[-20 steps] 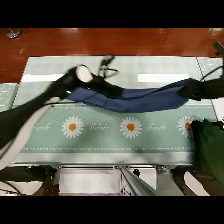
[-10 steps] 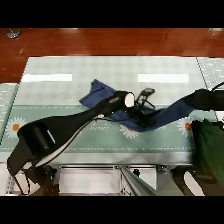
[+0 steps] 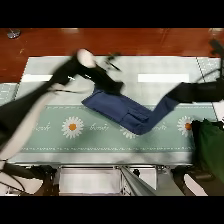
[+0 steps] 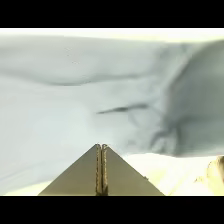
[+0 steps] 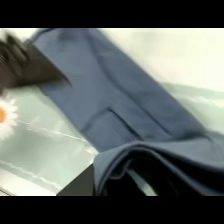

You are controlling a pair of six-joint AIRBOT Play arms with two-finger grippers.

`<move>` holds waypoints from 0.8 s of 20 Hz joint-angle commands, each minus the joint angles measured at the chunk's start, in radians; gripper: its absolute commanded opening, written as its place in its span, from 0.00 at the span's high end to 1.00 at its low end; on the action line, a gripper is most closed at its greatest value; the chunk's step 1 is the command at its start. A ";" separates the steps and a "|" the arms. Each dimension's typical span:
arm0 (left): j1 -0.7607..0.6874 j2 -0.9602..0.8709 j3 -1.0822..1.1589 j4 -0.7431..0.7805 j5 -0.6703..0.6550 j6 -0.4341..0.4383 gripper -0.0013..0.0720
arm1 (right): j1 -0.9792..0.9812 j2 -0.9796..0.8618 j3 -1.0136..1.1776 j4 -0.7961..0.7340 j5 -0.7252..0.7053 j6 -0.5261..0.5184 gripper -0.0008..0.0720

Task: Fold the shirts.

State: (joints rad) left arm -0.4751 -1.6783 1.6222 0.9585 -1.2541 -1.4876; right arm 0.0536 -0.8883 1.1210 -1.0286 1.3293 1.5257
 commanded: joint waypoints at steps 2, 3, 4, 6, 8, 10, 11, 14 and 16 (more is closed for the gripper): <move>0.287 0.326 -0.228 0.029 -0.005 0.037 0.96 | 0.226 -0.290 0.206 0.006 -0.113 0.035 0.96; 0.339 0.440 -0.336 0.024 0.033 0.039 0.95 | 0.273 -0.379 0.280 0.006 -0.112 0.039 0.96; 0.379 0.561 -0.449 -0.018 0.071 0.037 0.95 | 0.318 -0.468 0.354 0.006 -0.113 0.044 0.96; 0.409 0.789 -0.649 -0.066 0.156 0.036 0.95 | 0.395 -0.636 0.503 0.006 -0.115 0.063 0.96; 0.400 0.960 -0.809 -0.070 0.220 0.034 0.96 | 0.459 -0.798 0.654 0.007 -0.117 0.087 0.96; 0.388 1.062 -0.931 -0.069 0.221 -0.010 0.95 | 0.512 -0.937 0.768 0.006 -0.134 0.114 0.96; 0.377 1.088 -0.974 -0.070 0.220 -0.010 0.96 | 0.528 -0.991 0.800 0.006 -0.154 0.126 0.96; 0.346 1.081 -1.022 -0.069 0.227 -0.017 0.95 | 0.533 -1.110 0.846 0.041 -0.214 0.162 0.63; 0.342 1.055 -1.023 -0.069 0.245 -0.016 0.95 | 0.494 -1.118 0.846 0.122 -0.212 0.146 0.13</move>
State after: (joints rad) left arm -0.1223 -0.6353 0.6476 0.8917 -1.0382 -1.4975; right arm 0.5594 -1.9312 1.9247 -0.9882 1.1473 1.6627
